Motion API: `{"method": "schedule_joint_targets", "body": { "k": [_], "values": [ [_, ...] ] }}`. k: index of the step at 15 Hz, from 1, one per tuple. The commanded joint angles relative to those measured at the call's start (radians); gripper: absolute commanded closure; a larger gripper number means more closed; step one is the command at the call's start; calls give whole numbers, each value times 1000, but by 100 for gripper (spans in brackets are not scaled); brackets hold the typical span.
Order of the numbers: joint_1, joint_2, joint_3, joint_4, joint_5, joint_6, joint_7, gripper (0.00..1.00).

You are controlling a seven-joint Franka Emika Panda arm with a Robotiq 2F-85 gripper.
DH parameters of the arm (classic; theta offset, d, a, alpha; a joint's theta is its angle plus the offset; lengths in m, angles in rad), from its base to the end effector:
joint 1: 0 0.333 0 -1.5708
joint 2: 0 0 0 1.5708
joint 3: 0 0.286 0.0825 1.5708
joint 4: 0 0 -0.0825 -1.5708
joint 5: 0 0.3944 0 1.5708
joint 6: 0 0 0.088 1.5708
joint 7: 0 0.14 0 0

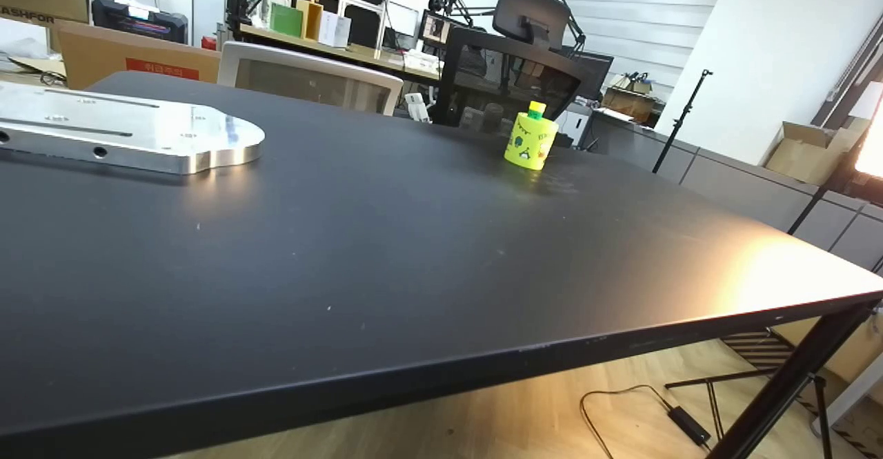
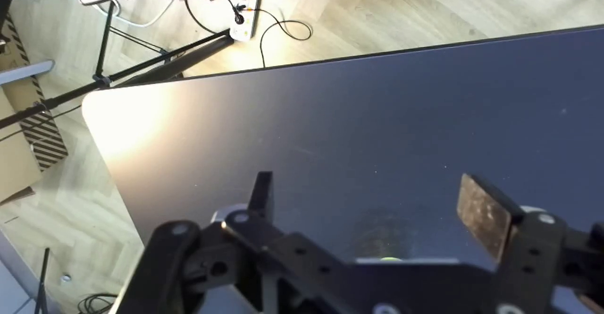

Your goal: Remove the glue stick from the yellow cup

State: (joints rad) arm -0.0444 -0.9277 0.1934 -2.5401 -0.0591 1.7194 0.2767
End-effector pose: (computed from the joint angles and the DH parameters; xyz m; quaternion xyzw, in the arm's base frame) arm 0.3199 0.0423 0.5032 0.9886 -0.0945 0.0663 0.0963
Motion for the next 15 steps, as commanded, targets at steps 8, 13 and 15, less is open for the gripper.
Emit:
{"method": "schedule_joint_targets", "body": {
  "k": [8,13,15],
  "values": [
    [-7,460,-145,115,-60,322,-212,0],
    [-38,753,-199,308,-105,373,-238,0],
    [-42,868,-217,409,-104,381,-247,0]
  ]
}}
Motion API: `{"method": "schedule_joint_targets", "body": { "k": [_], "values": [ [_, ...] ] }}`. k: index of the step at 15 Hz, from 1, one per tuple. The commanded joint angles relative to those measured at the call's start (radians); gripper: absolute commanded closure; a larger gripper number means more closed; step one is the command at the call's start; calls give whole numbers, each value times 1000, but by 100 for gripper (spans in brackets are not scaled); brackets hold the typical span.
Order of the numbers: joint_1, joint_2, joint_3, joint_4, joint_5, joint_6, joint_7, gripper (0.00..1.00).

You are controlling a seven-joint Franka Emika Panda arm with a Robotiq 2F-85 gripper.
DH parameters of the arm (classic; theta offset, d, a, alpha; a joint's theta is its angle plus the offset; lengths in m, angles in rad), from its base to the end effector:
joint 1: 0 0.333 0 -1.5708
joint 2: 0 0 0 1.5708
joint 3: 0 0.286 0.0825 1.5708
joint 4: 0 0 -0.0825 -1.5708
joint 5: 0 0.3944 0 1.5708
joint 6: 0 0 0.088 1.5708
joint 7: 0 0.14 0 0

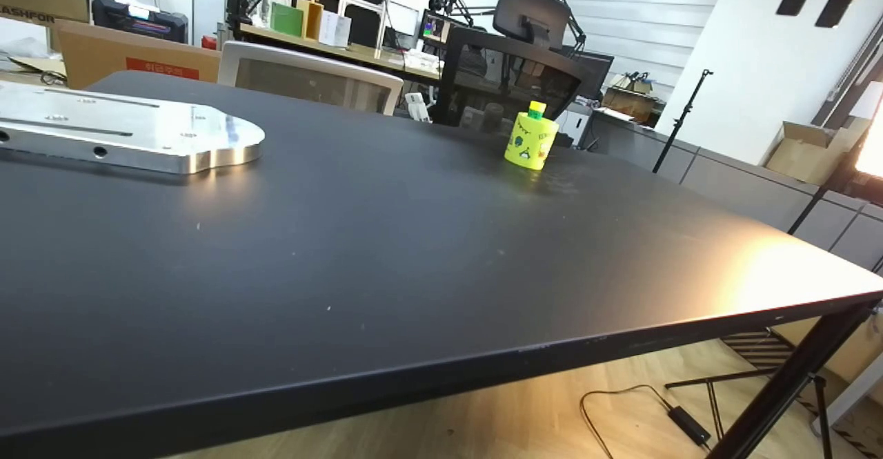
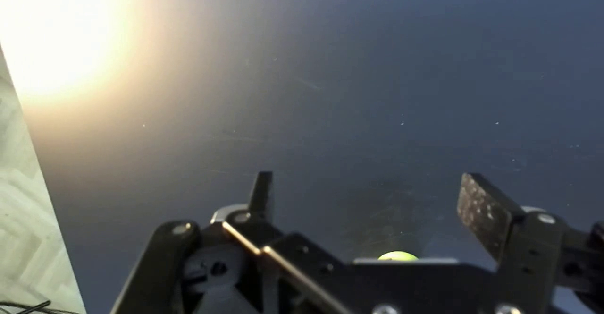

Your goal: Remove the glue stick from the yellow cup

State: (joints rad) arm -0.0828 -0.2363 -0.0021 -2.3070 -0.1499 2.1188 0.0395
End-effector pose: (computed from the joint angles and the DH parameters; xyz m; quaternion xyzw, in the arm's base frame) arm 0.4913 -0.0528 0.3788 0.9973 -0.0246 0.0225 0.0651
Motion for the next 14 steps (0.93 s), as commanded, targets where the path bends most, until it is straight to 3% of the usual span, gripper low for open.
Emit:
{"method": "schedule_joint_targets", "body": {
  "k": [1,7,8,11,14],
  "values": [
    [-7,241,-29,236,-17,-21,-3,0],
    [4,531,-51,578,27,-144,11,0],
    [2,442,-54,437,15,-55,-5,0],
    [5,522,-54,539,18,-105,-5,0],
    [6,528,-54,553,18,-116,-5,0]
  ]
}}
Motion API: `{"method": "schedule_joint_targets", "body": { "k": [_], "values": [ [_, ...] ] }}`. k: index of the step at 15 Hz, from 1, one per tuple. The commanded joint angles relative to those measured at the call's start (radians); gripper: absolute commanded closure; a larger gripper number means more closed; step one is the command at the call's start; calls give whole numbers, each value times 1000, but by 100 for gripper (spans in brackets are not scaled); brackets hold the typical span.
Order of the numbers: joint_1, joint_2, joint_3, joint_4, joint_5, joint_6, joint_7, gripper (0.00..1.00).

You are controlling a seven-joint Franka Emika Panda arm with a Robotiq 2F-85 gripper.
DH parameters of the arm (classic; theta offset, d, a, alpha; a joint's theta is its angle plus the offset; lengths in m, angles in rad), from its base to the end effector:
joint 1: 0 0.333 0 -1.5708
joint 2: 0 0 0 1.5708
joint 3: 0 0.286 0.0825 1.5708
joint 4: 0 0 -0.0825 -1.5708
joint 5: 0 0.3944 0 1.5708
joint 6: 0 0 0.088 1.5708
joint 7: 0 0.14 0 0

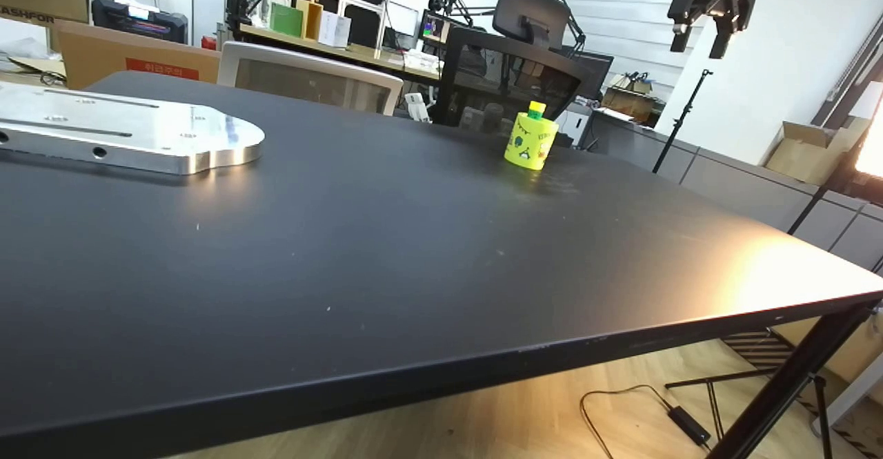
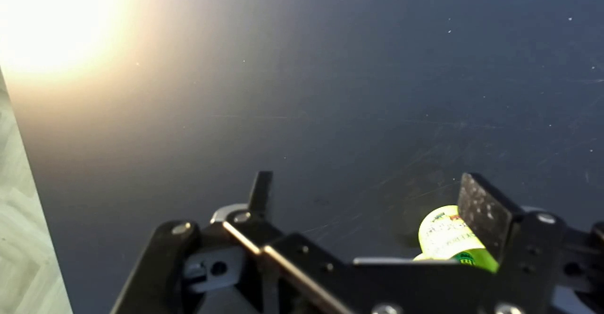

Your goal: Remove the glue stick from the yellow cup

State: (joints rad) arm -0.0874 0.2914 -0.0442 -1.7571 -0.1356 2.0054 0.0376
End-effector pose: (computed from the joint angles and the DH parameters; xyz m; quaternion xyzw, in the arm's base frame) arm 0.6247 -0.0938 0.3326 0.9961 -0.0537 -0.0246 0.0661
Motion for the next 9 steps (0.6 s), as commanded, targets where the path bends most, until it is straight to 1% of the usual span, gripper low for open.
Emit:
{"method": "schedule_joint_targets", "body": {
  "k": [1,5,9],
  "values": [
    [10,0,-12,4,4,-4,-3,0],
    [10,0,-12,5,4,-4,-3,0],
    [14,105,-7,131,6,13,-17,0]
  ]
}}
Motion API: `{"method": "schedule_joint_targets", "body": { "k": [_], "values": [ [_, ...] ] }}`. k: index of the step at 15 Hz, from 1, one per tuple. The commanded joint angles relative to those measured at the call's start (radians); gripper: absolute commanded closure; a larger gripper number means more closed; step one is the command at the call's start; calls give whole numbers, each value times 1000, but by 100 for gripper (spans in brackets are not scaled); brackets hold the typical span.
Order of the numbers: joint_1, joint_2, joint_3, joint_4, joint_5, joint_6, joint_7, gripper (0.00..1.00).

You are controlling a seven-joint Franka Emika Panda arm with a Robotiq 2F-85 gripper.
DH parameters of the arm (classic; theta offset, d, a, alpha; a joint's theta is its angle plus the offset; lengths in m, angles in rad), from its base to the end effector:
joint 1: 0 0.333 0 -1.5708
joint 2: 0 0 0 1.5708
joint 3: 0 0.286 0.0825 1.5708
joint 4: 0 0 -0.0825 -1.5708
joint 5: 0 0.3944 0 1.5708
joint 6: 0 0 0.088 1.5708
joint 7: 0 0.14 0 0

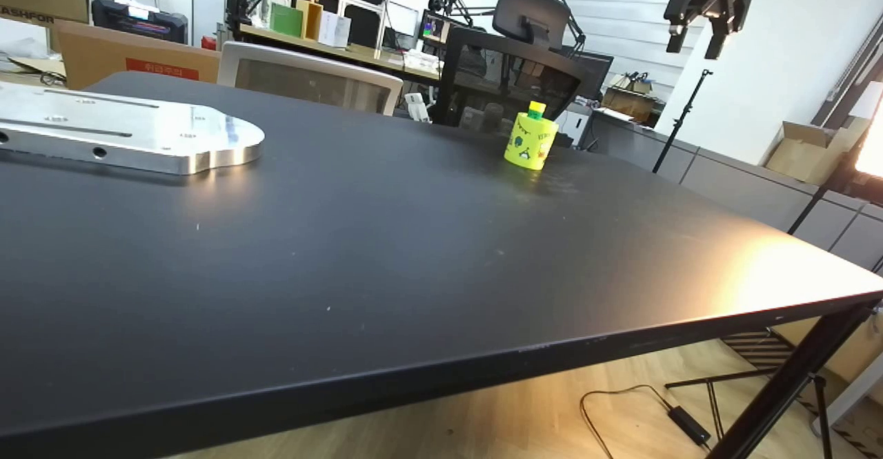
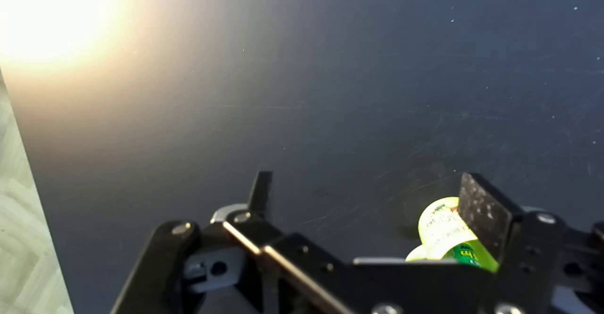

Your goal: Remove the glue stick from the yellow cup

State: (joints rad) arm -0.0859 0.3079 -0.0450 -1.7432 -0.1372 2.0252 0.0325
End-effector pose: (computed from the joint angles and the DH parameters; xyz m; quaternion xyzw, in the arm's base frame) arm 0.6311 -0.0938 0.3303 0.9964 -0.0496 -0.0162 0.0673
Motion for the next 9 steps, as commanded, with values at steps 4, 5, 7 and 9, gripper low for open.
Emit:
{"method": "schedule_joint_targets", "body": {
  "k": [4,5,7,9],
  "values": [
    [27,224,7,304,33,-39,-23,0],
    [32,258,10,352,37,-46,-23,0],
    [47,327,15,461,41,-69,-21,0],
    [62,389,19,561,40,-92,-21,0]
  ]
}}
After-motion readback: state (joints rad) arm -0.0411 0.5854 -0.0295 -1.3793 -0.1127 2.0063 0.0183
